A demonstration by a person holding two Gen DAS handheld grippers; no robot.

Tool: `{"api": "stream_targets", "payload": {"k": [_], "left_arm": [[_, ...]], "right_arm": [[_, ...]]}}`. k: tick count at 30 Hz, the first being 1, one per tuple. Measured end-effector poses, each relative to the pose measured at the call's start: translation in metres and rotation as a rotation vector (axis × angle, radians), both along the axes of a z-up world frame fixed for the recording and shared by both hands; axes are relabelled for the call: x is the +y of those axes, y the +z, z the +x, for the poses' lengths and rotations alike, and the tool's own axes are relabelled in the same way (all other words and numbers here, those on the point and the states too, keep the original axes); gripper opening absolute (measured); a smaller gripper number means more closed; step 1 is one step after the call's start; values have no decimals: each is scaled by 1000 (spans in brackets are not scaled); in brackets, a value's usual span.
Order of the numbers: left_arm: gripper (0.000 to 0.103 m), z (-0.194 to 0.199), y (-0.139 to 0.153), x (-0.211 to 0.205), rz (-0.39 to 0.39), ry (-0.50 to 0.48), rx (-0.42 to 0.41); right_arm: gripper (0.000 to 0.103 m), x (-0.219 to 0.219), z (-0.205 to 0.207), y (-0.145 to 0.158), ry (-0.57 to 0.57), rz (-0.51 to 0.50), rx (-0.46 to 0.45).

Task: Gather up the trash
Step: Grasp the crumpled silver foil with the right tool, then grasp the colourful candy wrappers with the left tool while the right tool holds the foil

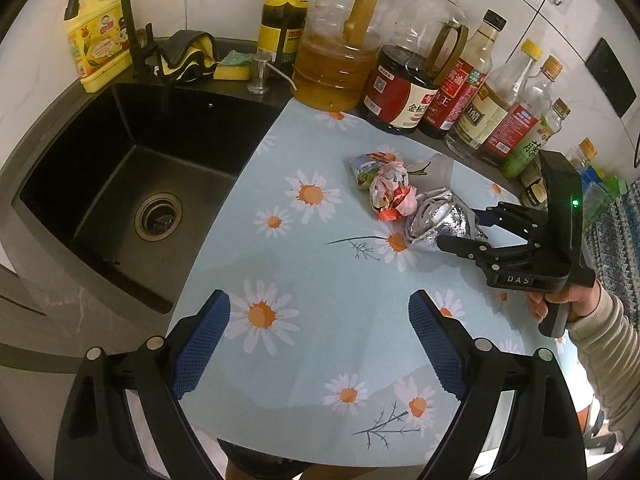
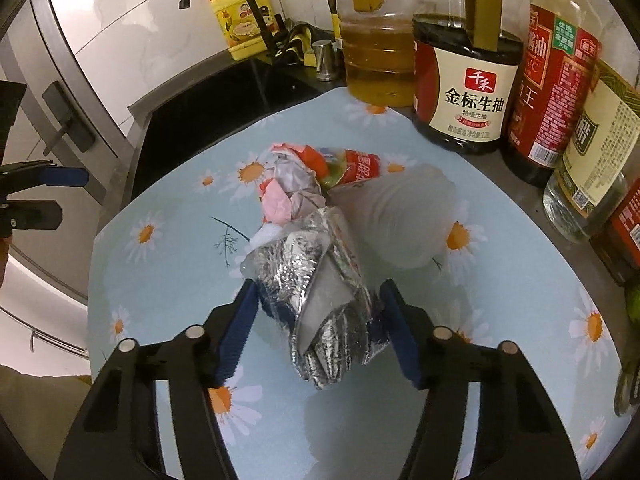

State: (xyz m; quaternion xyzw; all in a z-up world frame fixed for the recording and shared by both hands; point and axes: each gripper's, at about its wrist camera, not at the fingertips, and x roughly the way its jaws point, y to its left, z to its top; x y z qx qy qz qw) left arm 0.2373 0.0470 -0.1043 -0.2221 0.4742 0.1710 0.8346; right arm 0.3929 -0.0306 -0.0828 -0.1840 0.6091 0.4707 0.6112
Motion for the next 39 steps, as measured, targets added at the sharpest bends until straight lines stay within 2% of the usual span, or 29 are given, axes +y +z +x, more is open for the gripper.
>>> {"api": "stream_targets", "payload": {"k": [10,14,25,31,39], "left_arm": [[88,24,-4,-4,-8,-65,11],[88,41,-6,-10,-17,-107,18],[88,101,-9,-22,22,-228,55],[88,132,-20,-25,55,-267,93],[87,168,-49,-24,112,-294,168]], "right_arm": [[56,-24,-5,21,-99,31,18],[56,-38,-12,38,-149,52,11],[56,-92,-30,95,-315,70,-64],[56,-125,-37,108,-453,64,-63],[56,-154,-42,113,-541,63,-60]]}}
